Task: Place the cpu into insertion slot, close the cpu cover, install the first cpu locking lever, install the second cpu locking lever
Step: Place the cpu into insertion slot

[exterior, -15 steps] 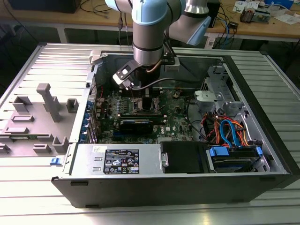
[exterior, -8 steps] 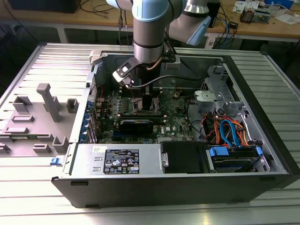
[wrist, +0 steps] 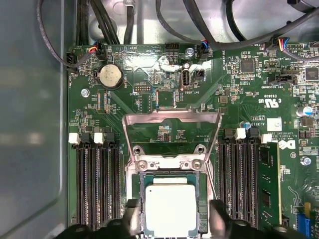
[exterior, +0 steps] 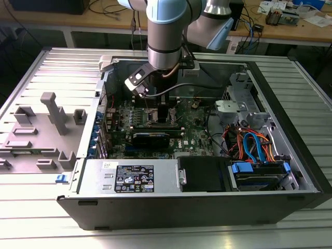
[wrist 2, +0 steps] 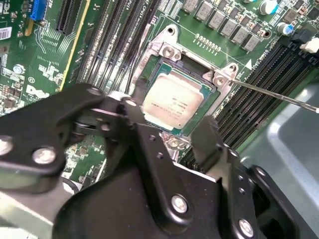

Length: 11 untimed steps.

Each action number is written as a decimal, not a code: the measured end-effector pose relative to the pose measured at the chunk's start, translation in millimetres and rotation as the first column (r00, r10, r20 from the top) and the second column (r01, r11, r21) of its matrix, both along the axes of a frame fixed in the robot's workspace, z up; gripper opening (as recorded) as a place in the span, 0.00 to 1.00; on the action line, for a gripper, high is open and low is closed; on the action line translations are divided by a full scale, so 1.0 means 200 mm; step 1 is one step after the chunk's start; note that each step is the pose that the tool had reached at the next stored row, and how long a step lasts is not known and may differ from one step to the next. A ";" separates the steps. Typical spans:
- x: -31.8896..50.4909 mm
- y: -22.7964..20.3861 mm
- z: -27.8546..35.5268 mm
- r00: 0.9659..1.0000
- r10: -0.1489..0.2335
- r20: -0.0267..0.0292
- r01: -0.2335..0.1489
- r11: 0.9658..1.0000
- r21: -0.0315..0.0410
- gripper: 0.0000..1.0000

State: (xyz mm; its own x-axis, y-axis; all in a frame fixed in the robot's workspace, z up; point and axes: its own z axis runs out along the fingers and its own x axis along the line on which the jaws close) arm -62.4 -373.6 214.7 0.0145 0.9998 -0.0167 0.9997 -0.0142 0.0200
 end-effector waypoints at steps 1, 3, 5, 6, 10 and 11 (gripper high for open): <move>0.000 0.000 0.005 1.000 0.000 0.000 0.000 1.000 0.000 0.60; 0.000 0.000 0.020 1.000 0.000 -0.002 0.000 1.000 0.000 0.42; 0.001 0.000 0.024 1.000 0.000 -0.003 0.000 1.000 0.000 0.36; 0.001 0.000 0.027 1.000 0.000 -0.004 0.000 1.000 0.000 0.30; 0.002 0.000 0.028 1.000 0.002 -0.004 -0.002 1.000 0.000 0.11; 0.002 0.000 0.028 1.000 0.002 -0.004 -0.002 1.000 0.000 0.11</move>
